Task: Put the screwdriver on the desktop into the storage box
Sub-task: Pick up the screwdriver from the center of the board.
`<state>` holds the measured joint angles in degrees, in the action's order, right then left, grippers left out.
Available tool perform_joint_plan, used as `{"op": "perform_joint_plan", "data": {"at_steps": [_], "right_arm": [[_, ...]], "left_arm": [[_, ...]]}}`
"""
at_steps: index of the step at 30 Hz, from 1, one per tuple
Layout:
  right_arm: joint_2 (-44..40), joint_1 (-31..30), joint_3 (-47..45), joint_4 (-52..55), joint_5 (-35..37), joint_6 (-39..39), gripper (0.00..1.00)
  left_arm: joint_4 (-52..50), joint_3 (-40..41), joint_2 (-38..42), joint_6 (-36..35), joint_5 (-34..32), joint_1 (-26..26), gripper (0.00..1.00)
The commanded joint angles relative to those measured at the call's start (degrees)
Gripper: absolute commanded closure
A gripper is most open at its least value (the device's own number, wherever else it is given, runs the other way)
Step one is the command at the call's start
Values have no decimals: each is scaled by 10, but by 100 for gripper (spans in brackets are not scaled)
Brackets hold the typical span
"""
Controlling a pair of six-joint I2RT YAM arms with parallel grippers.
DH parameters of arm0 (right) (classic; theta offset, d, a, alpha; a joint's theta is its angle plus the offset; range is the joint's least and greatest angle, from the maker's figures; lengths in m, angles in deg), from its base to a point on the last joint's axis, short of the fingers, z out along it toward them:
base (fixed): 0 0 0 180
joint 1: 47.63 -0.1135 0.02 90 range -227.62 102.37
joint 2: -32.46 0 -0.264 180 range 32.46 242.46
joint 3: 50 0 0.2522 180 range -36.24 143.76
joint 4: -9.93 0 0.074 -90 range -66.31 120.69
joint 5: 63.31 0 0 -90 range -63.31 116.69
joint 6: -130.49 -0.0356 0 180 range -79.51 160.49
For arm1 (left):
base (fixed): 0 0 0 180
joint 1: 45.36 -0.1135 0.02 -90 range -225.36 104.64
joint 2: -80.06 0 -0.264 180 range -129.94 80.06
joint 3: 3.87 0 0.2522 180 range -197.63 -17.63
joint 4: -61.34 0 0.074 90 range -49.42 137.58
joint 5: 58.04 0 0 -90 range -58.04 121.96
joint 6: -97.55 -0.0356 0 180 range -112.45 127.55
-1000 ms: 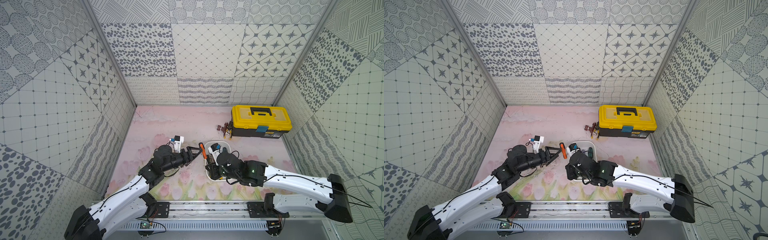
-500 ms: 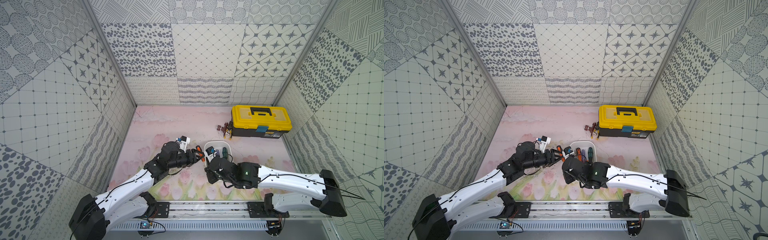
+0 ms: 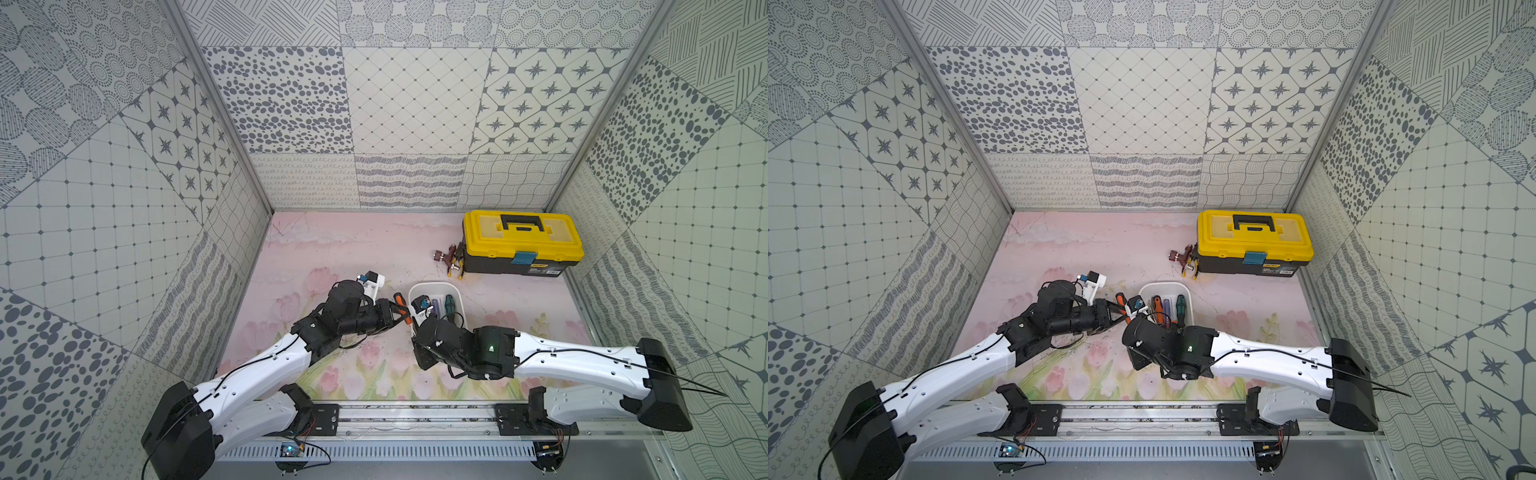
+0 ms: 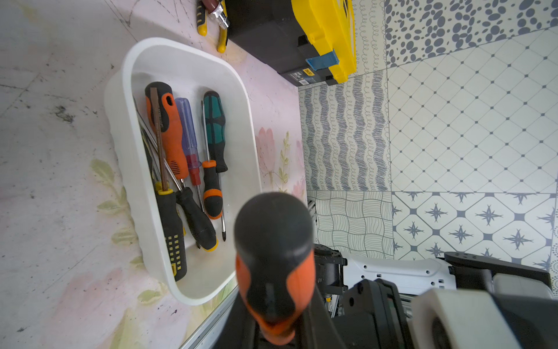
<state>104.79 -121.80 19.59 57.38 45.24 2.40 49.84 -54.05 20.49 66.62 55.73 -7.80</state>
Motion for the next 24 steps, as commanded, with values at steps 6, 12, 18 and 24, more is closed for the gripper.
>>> {"op": "perform_joint_plan", "data": {"at_steps": [6, 12, 18, 24], "right_arm": [[-73, 38, -36, -45, -32, -24, 40], [-176, 168, -182, -253, -321, -94, 38], [-215, 184, -229, -358, -416, -118, 42], [-205, 185, -233, -372, -424, -124, 52]], "left_arm": [[31, 41, 9, -18, -32, -2, 100], [189, 92, 40, -2, 38, -3, 100], [308, 116, 55, 14, 79, -3, 100], [432, 138, 52, 42, 113, -3, 100]]}}
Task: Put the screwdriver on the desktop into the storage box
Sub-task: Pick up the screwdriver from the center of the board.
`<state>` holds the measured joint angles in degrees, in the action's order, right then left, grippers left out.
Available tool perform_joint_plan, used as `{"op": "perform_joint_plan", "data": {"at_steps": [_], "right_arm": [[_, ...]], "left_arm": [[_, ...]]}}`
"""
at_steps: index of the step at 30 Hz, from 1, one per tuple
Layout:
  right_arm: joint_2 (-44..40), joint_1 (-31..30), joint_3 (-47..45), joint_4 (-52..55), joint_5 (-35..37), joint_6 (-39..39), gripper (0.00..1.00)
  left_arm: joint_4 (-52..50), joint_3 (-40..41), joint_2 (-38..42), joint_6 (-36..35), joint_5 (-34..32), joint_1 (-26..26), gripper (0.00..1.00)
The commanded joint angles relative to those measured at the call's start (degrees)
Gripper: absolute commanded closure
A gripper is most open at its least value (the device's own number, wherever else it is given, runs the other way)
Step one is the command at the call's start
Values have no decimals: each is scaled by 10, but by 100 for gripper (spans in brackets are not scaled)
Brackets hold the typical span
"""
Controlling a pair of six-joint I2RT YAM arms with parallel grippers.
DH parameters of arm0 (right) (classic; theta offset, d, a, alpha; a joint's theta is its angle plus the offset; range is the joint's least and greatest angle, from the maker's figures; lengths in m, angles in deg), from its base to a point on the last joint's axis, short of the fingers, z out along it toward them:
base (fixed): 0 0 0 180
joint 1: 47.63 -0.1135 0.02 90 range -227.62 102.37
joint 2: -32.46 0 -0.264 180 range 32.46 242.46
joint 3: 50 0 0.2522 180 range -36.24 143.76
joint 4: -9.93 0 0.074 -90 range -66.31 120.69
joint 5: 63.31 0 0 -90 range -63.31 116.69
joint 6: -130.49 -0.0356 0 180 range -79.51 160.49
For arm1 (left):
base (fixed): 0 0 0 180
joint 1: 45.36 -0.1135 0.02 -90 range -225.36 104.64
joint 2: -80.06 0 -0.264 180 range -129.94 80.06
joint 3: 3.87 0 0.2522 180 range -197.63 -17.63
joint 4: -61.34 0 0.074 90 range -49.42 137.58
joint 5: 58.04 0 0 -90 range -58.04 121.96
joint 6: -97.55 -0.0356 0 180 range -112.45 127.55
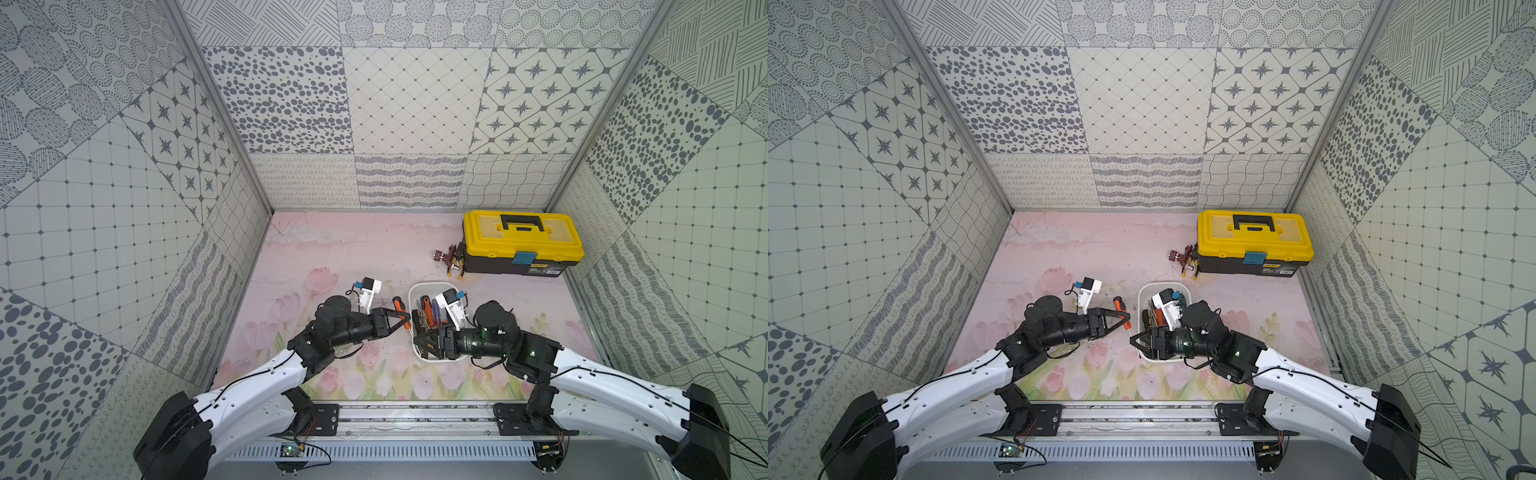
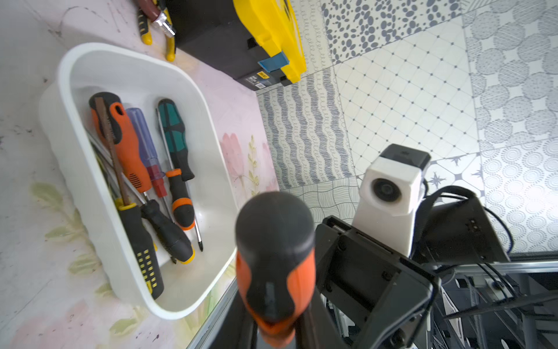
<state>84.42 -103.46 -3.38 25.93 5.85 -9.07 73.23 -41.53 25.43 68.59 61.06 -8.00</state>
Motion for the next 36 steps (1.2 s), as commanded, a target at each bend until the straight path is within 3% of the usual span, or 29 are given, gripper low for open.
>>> {"op": "perform_joint_plan", "data": {"at_steps": [1, 5, 14, 17, 20, 23, 25, 29, 36], "right_arm": [[3, 2, -2, -58, -32, -8, 52], [7, 3, 4, -51, -33, -6, 57], [6, 3, 23, -39, -43, -2, 87], [5, 3, 30, -29, -34, 2, 100], [-2, 3, 36, -13, -21, 8, 100], [-5, 3, 50, 26, 13, 21, 100], [-2, 3, 62, 60, 47, 28, 100], [8, 2, 75, 115, 121, 32, 100], [33, 2, 101, 221, 252, 15, 100]], "left_arm": [[214, 16, 4, 27, 64, -1, 100], [248, 23, 15, 30, 74, -1, 100], [239, 19, 37, 7, 75, -1, 100], [212, 11, 33, -2, 72, -1, 100], [115, -10, 36, -21, 39, -1, 99], [47, -27, 34, -35, 7, -1, 46], [35, -30, 26, -40, 1, 0, 30], [-90, -65, 18, -63, -66, 2, 22], [-213, -106, 3, -83, -114, 4, 28]]}}
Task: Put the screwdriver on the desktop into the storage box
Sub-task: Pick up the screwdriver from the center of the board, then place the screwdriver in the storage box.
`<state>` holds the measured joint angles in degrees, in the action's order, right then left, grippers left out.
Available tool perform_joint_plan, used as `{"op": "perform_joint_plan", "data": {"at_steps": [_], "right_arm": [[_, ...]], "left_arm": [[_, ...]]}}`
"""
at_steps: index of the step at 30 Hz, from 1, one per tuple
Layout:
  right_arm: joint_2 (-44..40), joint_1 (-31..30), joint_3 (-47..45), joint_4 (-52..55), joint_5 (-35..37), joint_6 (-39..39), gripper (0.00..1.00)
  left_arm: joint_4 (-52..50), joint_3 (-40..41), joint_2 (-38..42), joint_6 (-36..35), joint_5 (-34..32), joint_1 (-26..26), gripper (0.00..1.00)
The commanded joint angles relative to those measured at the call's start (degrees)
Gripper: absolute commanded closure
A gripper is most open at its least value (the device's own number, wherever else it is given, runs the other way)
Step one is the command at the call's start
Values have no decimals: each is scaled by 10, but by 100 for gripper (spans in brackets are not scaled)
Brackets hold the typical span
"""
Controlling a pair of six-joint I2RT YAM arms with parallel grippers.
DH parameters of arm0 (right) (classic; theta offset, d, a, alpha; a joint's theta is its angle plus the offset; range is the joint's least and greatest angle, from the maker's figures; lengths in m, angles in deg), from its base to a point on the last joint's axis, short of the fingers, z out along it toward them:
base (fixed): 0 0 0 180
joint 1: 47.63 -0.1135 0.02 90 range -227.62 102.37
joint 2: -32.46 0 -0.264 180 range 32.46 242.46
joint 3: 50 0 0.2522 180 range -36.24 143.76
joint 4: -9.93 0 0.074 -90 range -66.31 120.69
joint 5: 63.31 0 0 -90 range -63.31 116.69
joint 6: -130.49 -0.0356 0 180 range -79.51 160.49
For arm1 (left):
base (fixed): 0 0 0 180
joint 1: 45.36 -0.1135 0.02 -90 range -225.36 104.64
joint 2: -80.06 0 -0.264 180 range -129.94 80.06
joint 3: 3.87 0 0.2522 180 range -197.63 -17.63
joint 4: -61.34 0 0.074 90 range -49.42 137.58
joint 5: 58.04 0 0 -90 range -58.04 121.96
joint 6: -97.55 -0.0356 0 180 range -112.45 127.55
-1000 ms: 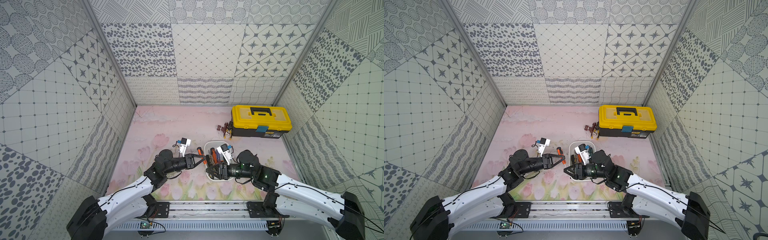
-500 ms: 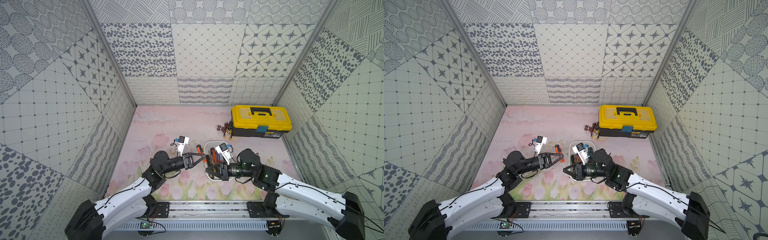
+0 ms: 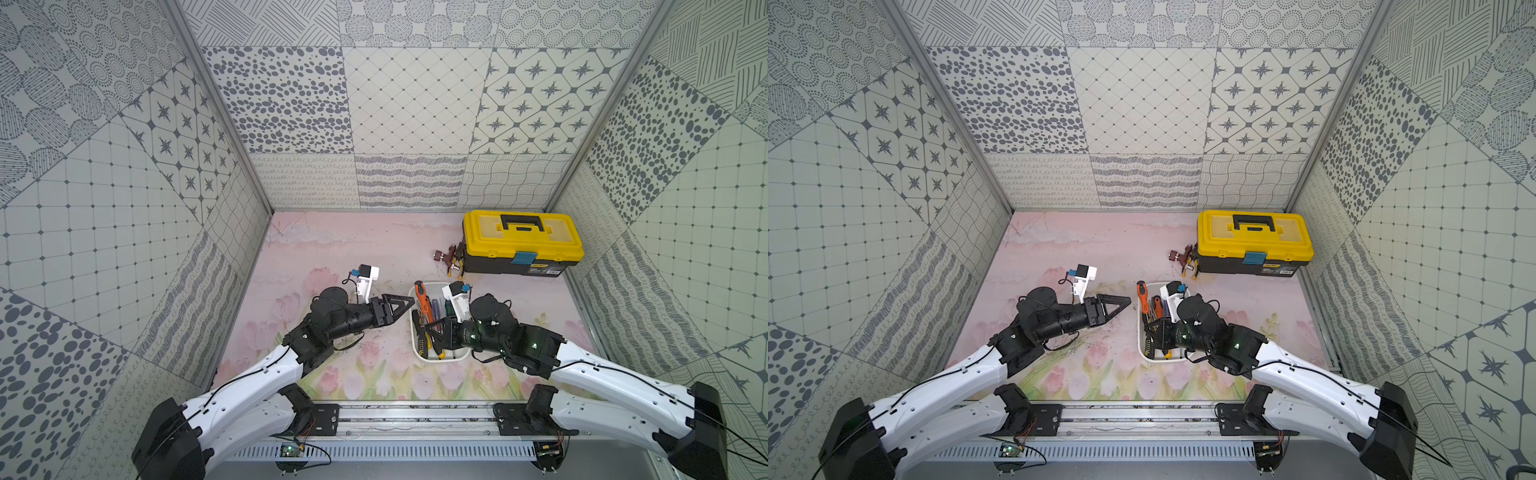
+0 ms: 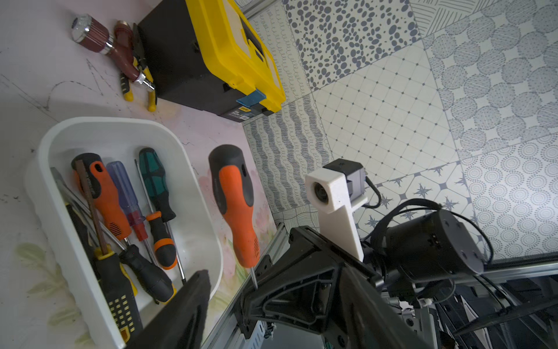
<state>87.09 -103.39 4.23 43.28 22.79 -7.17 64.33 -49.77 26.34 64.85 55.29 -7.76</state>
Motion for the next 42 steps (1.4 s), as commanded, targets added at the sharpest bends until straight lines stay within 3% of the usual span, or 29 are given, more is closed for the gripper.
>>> {"op": "perform_joint_plan", "data": {"at_steps": [1, 13, 42], "right_arm": [[10, 2, 29, 64, 102, -7, 100], [34, 3, 62, 188, 199, -10, 100], [-2, 3, 42, 215, 202, -16, 100]], "left_arm": [[-135, -28, -8, -48, -62, 4, 29], [-271, -95, -77, -114, -217, 90, 35], [-257, -88, -96, -127, -219, 95, 37]]}}
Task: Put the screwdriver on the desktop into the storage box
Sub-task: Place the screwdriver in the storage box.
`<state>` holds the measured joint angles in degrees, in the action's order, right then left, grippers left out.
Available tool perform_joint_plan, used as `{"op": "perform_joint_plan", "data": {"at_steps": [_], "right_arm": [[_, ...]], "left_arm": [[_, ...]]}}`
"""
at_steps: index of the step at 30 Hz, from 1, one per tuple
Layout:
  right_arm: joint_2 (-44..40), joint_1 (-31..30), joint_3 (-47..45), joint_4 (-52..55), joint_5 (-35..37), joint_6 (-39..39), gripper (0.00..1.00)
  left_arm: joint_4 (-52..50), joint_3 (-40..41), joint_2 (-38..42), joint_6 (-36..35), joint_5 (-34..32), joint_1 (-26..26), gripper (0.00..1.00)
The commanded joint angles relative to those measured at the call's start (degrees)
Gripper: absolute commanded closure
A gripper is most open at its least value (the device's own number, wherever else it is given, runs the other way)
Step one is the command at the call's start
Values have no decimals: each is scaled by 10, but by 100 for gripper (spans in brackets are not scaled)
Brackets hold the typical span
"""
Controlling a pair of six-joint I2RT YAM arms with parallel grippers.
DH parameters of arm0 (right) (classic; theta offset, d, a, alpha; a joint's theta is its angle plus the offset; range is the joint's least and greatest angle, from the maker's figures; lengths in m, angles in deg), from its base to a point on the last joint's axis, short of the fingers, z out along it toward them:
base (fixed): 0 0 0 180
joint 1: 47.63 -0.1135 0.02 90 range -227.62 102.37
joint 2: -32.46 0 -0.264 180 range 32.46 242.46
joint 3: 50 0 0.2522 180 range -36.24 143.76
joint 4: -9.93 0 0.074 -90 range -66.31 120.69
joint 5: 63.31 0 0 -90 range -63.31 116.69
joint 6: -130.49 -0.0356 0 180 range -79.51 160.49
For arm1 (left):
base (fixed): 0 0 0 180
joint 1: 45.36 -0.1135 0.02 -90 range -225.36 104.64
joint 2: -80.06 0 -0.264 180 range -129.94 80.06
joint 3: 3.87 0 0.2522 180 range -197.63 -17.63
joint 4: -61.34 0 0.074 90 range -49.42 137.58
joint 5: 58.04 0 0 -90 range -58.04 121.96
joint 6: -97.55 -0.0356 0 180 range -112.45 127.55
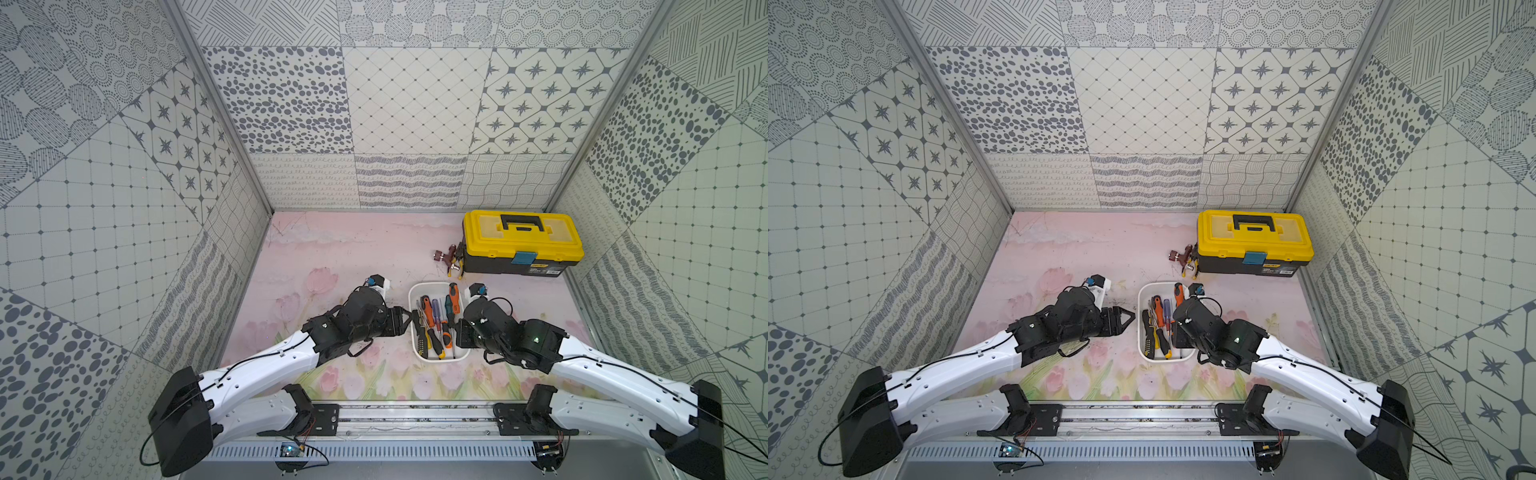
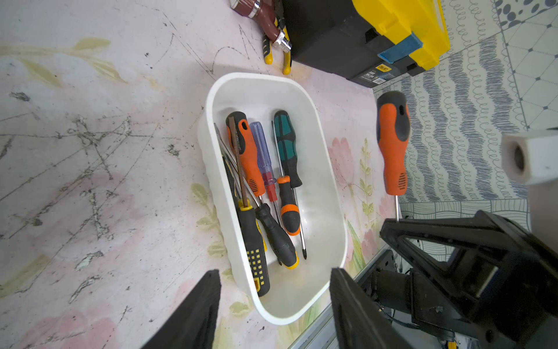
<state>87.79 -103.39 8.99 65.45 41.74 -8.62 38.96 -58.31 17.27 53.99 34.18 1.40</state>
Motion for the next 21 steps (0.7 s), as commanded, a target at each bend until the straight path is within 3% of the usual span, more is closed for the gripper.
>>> {"op": "perform_joint_plan", "data": {"at_steps": [1, 21], "right_arm": [[-7, 3, -4, -7, 13, 1, 100], [14, 3, 22, -5, -1, 11, 100]], "left_arm": [[-4, -4, -6, -20, -12, 4, 37], [-14, -11, -8, -26, -24, 3, 36]]}}
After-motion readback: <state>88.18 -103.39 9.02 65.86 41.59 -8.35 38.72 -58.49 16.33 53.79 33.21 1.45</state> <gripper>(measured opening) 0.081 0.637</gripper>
